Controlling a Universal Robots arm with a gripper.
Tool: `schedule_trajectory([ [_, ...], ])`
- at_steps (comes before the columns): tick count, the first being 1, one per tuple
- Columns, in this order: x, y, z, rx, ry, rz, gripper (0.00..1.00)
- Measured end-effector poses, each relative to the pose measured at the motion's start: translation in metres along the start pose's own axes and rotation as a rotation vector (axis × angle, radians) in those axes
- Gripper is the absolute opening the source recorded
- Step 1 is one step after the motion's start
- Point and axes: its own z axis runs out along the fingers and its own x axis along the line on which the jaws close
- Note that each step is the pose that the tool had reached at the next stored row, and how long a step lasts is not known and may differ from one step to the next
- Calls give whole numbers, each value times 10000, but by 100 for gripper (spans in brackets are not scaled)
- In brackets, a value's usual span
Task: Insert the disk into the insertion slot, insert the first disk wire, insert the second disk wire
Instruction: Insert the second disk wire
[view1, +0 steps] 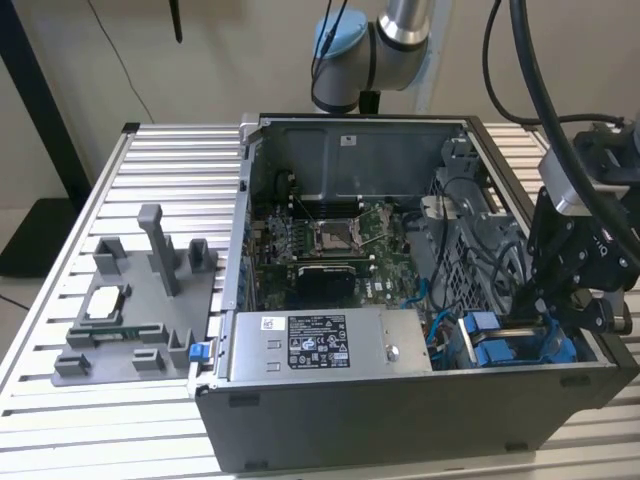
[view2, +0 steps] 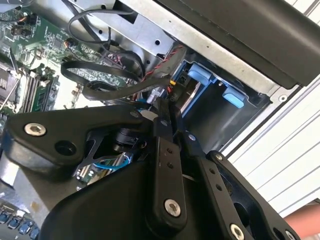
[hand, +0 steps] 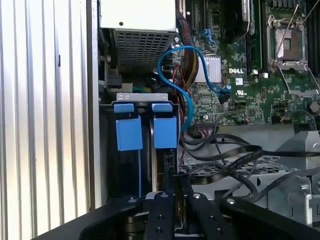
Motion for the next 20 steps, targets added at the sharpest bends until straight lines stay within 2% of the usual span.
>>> schedule_trajectory([
  [7, 11, -5, 56, 28, 51, 137, 0],
  [8, 12, -7, 69, 33, 53, 147, 100],
  [9, 13, -11, 87, 35, 17, 145, 100],
  [12, 11, -6, 60, 31, 42, 161, 100],
  [16, -17, 9, -97, 34, 39, 174, 100],
  [20, -38, 20, -218, 37, 37, 193, 100],
])
